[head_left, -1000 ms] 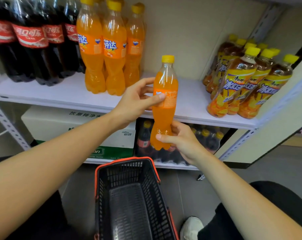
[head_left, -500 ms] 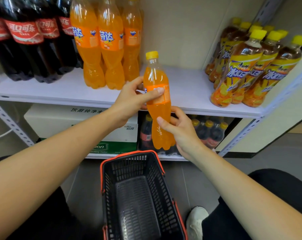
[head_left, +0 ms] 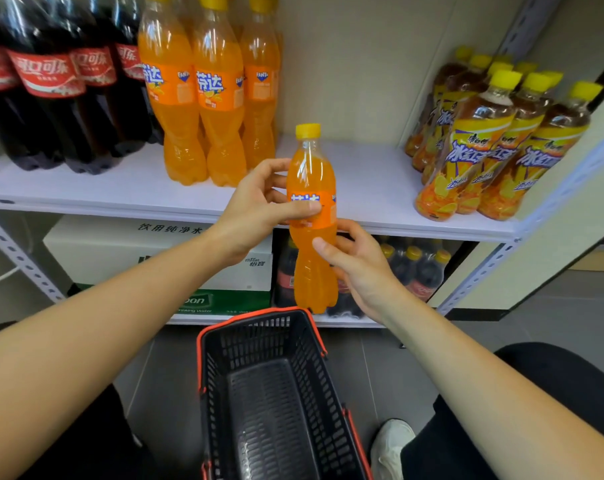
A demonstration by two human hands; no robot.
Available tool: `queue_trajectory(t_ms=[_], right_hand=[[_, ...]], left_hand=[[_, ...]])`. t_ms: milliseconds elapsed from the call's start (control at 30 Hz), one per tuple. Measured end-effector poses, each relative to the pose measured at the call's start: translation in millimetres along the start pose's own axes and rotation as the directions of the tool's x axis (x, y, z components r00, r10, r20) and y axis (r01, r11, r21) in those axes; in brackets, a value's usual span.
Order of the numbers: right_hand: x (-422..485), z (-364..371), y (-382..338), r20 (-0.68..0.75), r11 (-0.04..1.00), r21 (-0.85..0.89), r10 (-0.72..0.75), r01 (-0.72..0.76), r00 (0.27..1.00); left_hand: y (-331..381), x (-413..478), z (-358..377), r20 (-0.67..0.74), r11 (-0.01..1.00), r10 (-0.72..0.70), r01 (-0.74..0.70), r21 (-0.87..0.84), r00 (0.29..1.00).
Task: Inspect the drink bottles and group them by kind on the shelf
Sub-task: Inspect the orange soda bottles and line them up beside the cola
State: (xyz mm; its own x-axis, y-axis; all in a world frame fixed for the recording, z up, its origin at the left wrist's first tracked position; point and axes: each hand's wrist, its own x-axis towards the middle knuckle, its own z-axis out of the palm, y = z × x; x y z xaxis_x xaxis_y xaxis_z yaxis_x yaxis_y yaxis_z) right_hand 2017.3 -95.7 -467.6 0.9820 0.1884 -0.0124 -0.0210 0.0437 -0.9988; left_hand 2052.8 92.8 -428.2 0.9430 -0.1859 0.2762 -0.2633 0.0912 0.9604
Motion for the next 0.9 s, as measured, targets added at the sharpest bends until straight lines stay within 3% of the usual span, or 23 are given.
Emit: queue_trajectory(t_ms=[167, 433, 633, 733, 900], right_hand=[[-1.4, -4.8, -1.8, -0.023, 1.0, -0.006, 0.006, -0.006, 1.0], [-5.1, -6.8, -7.0, 0.023, 0.993, 0.114, 0.037, -0.039, 0.999], [-3.4, -5.0, -7.5, 0.036, 0.994, 0.09, 0.066, -0.069, 0.997], [-2.5, -0.7, -7.5, 0.056, 0.996, 0.067, 0.052, -0.056, 0.997], [-1.8, -0.9, -6.6, 0.0, 0.995, 0.072, 0.066, -0.066, 0.998]], left_hand=[[0.8, -1.5, 3.1, 0.037, 0.997, 0.049, -0.051, 0.062, 0.998], [2.5, 1.7, -0.4, 0.117, 0.994, -0.041, 0.052, -0.095, 0.992], [2.9, 0.5, 1.7, 0.024, 0.993, -0.035, 0.037, -0.115, 0.999], [1.2, -0.7, 5.3, -0.001, 0.997, -0.03, 0.03, -0.072, 1.0], [0.9, 0.2, 2.4, 0.092, 0.998, -0.067, 0.068, -0.008, 0.994]])
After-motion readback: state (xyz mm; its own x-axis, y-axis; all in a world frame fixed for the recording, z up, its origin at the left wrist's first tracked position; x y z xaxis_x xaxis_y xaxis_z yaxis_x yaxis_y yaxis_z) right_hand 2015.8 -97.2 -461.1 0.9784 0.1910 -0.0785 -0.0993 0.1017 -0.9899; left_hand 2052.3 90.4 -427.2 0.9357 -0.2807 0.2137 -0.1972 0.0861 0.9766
